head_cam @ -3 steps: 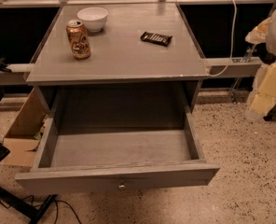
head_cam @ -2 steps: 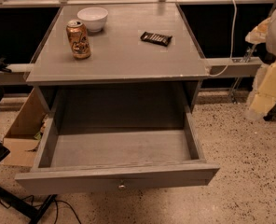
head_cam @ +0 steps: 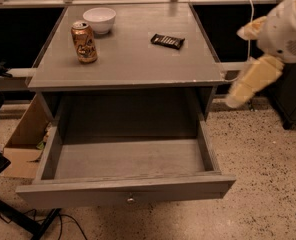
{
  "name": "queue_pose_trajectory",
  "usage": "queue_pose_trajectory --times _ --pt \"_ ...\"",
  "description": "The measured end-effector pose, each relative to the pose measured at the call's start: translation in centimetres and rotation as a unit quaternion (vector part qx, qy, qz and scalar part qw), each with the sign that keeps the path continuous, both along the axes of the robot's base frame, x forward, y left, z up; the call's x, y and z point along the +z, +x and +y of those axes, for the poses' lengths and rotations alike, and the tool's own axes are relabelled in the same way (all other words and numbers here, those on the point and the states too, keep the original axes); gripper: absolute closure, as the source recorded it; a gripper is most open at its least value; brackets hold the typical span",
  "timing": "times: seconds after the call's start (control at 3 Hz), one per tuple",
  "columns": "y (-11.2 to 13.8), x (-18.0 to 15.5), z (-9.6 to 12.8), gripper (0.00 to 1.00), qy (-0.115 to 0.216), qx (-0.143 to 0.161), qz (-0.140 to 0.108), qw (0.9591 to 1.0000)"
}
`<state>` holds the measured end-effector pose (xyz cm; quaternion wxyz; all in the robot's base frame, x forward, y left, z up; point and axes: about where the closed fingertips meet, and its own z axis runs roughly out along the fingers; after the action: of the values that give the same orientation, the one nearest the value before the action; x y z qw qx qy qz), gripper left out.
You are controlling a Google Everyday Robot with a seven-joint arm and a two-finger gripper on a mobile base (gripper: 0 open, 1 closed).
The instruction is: Place orange can into top drawer
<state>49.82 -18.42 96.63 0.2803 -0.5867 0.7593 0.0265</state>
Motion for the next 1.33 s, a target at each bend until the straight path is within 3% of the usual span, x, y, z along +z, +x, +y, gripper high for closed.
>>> queue_pose_trajectory --times 0.33,0.67,1.0,1.33 --pt "5.7 0.8 5.6 0.0 0.138 0.02 -0.035 0.9896" --pt "8.5 2.1 11.8 0.0 0.243 0.03 -0.053 0.968" --pt "9.1 3.2 12.5 0.0 0.257 0.025 -0.069 0.9637" --pt "9.1 3.2 12.5 0.0 0.257 0.025 -0.069 0.9637"
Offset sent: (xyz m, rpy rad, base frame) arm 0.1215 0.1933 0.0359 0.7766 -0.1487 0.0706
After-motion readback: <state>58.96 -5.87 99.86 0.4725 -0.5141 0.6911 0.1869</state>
